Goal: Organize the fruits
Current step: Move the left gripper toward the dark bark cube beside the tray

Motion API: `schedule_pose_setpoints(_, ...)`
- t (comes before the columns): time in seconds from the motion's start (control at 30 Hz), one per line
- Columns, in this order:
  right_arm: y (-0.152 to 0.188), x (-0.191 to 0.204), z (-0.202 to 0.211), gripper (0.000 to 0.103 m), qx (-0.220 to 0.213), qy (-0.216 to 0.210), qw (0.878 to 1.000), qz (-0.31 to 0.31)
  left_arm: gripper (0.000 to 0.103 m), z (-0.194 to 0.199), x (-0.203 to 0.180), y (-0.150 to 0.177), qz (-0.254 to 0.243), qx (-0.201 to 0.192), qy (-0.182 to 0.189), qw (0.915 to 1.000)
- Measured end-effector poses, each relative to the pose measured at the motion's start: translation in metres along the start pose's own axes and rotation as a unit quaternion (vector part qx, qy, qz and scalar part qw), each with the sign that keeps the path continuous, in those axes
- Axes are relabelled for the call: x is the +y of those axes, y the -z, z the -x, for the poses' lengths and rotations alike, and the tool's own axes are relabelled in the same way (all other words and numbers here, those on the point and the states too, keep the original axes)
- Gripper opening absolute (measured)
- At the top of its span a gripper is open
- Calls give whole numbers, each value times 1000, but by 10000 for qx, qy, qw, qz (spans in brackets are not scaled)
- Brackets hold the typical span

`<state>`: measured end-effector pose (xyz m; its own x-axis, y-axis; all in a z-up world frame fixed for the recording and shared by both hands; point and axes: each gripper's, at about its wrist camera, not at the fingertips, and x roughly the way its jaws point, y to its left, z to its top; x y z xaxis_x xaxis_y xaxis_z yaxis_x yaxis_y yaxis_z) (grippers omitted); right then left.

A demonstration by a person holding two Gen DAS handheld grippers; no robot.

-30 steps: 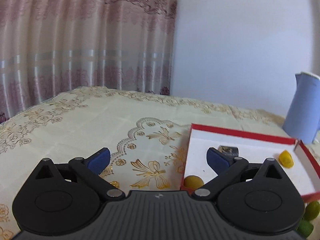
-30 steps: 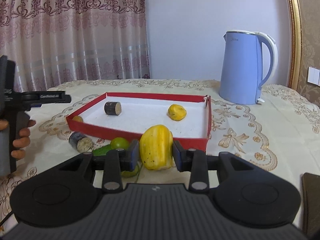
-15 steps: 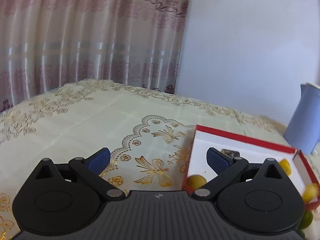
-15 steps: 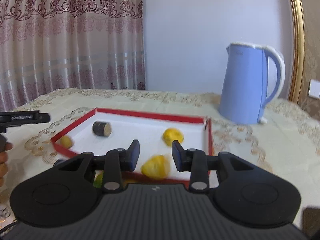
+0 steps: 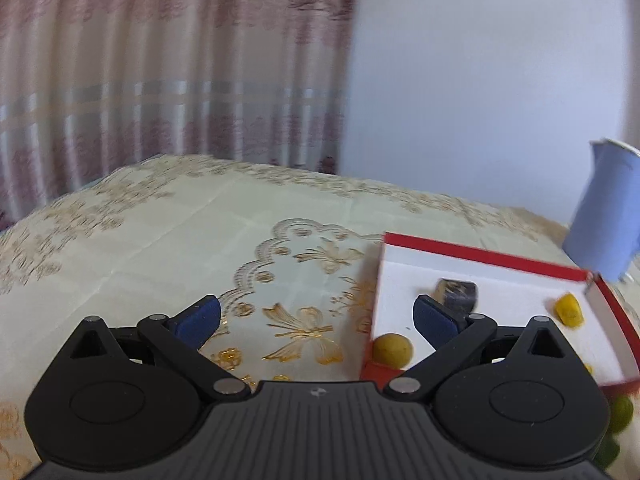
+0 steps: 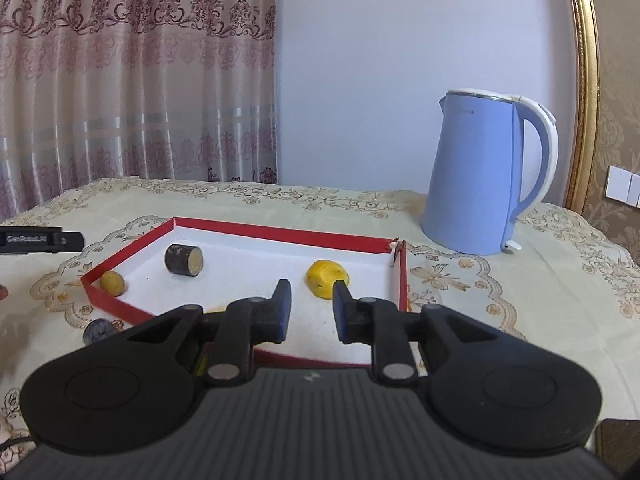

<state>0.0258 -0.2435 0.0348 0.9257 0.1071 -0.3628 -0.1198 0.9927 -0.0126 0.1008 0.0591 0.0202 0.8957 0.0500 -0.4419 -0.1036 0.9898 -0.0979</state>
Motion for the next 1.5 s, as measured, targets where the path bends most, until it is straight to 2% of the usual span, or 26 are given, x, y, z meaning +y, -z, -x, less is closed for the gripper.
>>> schedule_pose_setpoints(0.1, 6, 4, 12, 33, -34, 10, 10000, 37, 103, 3, 1, 1, -42, -86, 343, 9994)
schedule_pose_setpoints(0.17, 11, 5, 21, 59, -136, 61, 9999, -8, 103, 5, 2, 1, 2, -155, 482, 9987)
schedule_pose_setpoints(0.23, 17, 5, 29, 73, -327, 193, 9992, -77, 103, 6, 3, 1, 40, -175, 556, 9983)
schedule_pose_setpoints(0.37, 29, 4, 36, 89, -523, 493, 9972, -209, 103, 7, 2, 0, 42, -271, 532, 9982)
schedule_pose_setpoints(0.43, 34, 3, 35, 92, -456, 469, 9975, -280, 103, 8, 1, 0, 34, -315, 506, 9982)
schedule_pose_setpoints(0.53, 41, 5, 36, 96, -418, 499, 9977, -184, 103, 11, -2, -1, 18, -97, 615, 9981)
schedule_pose_setpoints(0.63, 39, 10, 35, 94, -317, 371, 9987, -111, 103, 22, -2, 2, -1, 21, 711, 9975)
schedule_pose_setpoints(0.77, 33, 15, 35, 91, -203, 151, 9997, -39, 103, 39, -8, 10, -262, 100, 825, 9962)
schedule_pose_setpoints(0.87, 33, 19, 40, 91, -234, 145, 9996, 76, 103, 48, -18, 22, -673, 191, 1006, 9925)
schedule_pose_setpoints(0.97, 38, 16, 45, 92, -262, 209, 9994, -59, 103, 58, -34, 35, -1264, 112, 1087, 9859)
schedule_pose_setpoints(1.03, 45, 14, 46, 95, -281, 321, 9990, -128, 103, 65, -47, 45, -1694, -91, 1002, 9804)
schedule_pose_setpoints(1.13, 52, 15, 45, 99, -202, 473, 9986, -96, 103, 67, -60, 54, -2074, -257, 838, 9743)
schedule_pose_setpoints(1.23, 52, 16, 47, 103, -270, 543, 9981, -76, 103, 61, -64, 55, -2096, -142, 897, 9735)
schedule_pose_setpoints(1.37, 53, 17, 44, 103, -171, 631, 9978, -46, 103, 53, -67, 56, -2017, 119, 920, 9750)
schedule_pose_setpoints(1.5, 53, 21, 40, 103, -71, 958, 9954, 41, 103, 47, -68, 55, -1891, 348, 836, 9778)
